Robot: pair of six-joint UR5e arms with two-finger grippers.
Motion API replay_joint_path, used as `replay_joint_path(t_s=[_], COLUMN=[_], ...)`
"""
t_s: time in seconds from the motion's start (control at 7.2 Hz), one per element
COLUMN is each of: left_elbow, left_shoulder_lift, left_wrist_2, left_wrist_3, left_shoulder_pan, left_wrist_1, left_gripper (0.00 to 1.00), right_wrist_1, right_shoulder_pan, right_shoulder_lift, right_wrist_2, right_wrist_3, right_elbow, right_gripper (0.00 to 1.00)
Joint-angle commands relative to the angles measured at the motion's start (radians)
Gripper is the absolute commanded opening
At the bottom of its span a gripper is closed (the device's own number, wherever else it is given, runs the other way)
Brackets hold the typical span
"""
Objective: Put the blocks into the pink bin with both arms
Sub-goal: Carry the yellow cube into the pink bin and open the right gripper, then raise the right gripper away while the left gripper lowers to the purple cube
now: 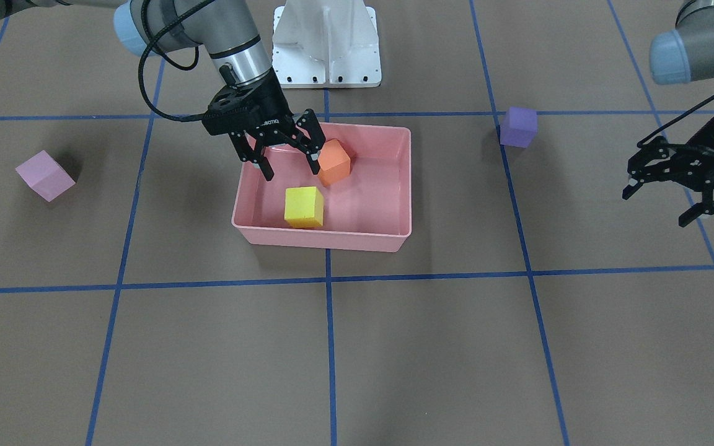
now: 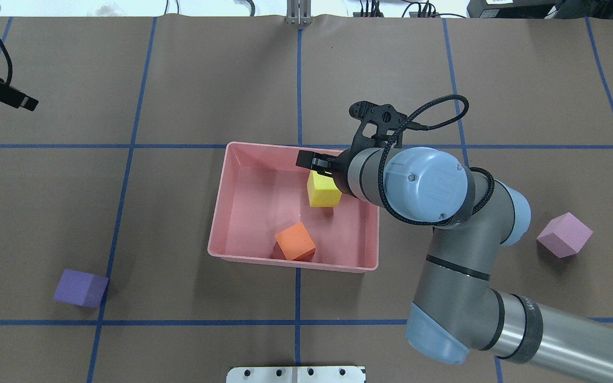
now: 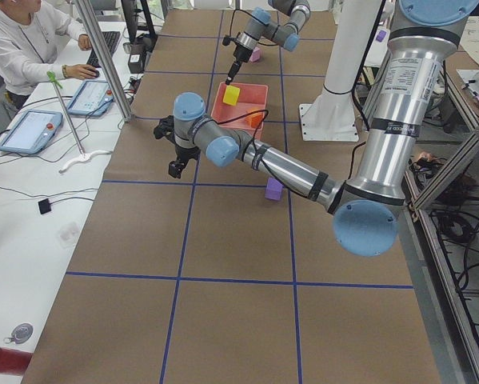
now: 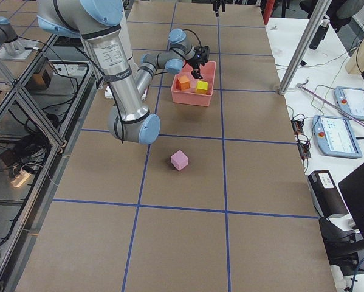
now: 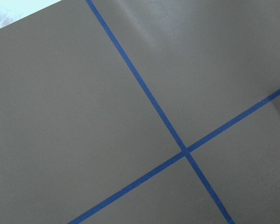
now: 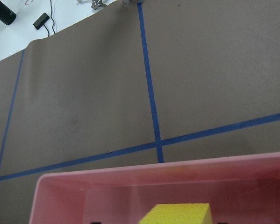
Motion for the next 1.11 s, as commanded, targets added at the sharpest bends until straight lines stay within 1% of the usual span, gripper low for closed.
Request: replay_joint_path(t_s=[0.0,0.14,0.28,0.42,0.56,0.83,0.97], left_elbow=[-0.006,-0.012,-0.015,-0.062,-0.148,-0.229,-0.239], left_shoulder_lift=[0.011,0.044,0.057,0.104,0.185,0.314,0.368], left_wrist_2=[0.009,0.010,0.015,0.059,0.176,0.260,0.318], left_wrist_3=[-0.173,-0.285,-0.394,-0.454,-0.519,-0.523,-0.532], left_shoulder_pan=[0.051,0.085,0.108,0.158,0.254,0.376,0.459], left_wrist_1=[-0.080,-0.135,-0.157,-0.157,-0.156,-0.165,-0.213], left_gripper=[1.00,1.00,1.00,1.00,1.00,1.00,1.00], right_wrist_1=[-0.298,-0.300,-0.297,-0.295,-0.291,-0.292,-0.291], right_shoulder_pan=[0.030,0.108,0.214,0.315,0.409,0.581,0.659], right_shoulder_lift=[0.002,-0.008,-0.017,-0.047,-0.092,-0.180,-0.223], right_wrist_2=[0.061,0.144,0.264,0.373,0.444,0.569,0.650], right_wrist_3=[-0.078,-0.160,-0.284,-0.354,-0.525,-0.792,-0.919], right_elbow=[0.132,0.129,0.129,0.126,0.114,0.079,0.066], right_gripper=[1.00,1.00,1.00,1.00,1.00,1.00,1.00])
